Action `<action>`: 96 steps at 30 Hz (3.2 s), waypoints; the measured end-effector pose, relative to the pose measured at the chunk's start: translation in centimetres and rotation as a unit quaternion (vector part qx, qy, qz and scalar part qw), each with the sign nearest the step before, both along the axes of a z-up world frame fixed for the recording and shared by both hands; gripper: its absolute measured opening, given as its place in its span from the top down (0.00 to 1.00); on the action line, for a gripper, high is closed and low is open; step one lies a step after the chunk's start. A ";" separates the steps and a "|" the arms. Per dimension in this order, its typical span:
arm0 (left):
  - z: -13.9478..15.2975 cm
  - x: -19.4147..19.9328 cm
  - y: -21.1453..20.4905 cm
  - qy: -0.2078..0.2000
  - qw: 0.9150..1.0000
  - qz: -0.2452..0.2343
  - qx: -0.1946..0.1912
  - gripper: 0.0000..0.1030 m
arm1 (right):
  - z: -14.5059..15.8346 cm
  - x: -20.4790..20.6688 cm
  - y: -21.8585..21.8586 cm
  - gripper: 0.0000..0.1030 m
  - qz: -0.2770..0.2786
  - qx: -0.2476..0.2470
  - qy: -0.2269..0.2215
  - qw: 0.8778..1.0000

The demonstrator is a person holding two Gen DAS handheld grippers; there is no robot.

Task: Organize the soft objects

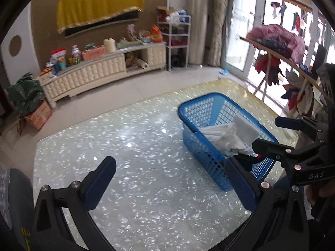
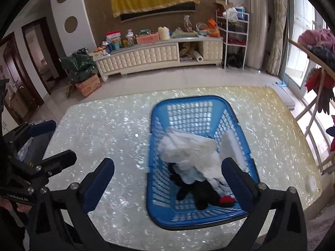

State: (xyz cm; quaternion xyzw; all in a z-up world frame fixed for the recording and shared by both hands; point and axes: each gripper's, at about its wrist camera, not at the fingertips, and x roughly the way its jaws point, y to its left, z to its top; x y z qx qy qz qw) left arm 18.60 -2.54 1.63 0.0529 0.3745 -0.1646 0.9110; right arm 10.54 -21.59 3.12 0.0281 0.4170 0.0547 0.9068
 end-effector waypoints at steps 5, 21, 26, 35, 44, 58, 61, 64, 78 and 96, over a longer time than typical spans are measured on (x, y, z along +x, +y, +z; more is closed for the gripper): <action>1.1 -2.7 2.3 -0.029 0.999 0.024 -0.006 0.00 | 1.2 -1.3 2.4 0.01 0.007 0.001 -0.045 0.999; 4.7 -9.7 7.3 -0.107 0.991 0.080 -0.012 0.00 | 3.1 -4.9 8.1 0.01 0.063 -0.006 -0.130 0.989; 4.7 -11.0 8.0 -0.111 0.989 0.093 -0.018 0.00 | 3.2 -5.7 7.9 0.01 0.067 -0.002 -0.136 0.988; 4.9 -12.6 8.0 -0.114 0.989 0.094 -0.024 0.00 | 3.1 -6.7 8.1 0.01 0.069 -0.002 -0.141 0.988; 5.1 -12.9 7.9 -0.117 0.989 0.088 -0.024 0.00 | 3.2 -6.5 7.7 0.01 0.065 -0.002 -0.144 0.988; 5.4 -12.9 7.6 -0.117 0.989 0.080 -0.030 0.00 | 3.1 -7.2 7.6 0.01 0.059 -0.008 -0.149 0.987; 5.5 -12.9 7.5 -0.119 0.990 0.074 -0.031 0.00 | 3.2 -7.3 7.6 0.01 0.057 -0.010 -0.153 0.987; 5.6 -13.0 7.3 -0.122 0.990 0.069 -0.030 0.00 | 3.3 -7.4 7.6 0.01 0.056 -0.012 -0.153 0.986; 5.6 -13.2 7.2 -0.123 0.990 0.063 -0.025 0.00 | 3.4 -7.6 7.9 0.01 0.052 -0.019 -0.153 0.987; 5.8 -13.6 6.8 -0.127 0.990 0.056 -0.023 0.00 | 3.3 -7.8 7.8 0.01 0.049 -0.020 -0.152 0.987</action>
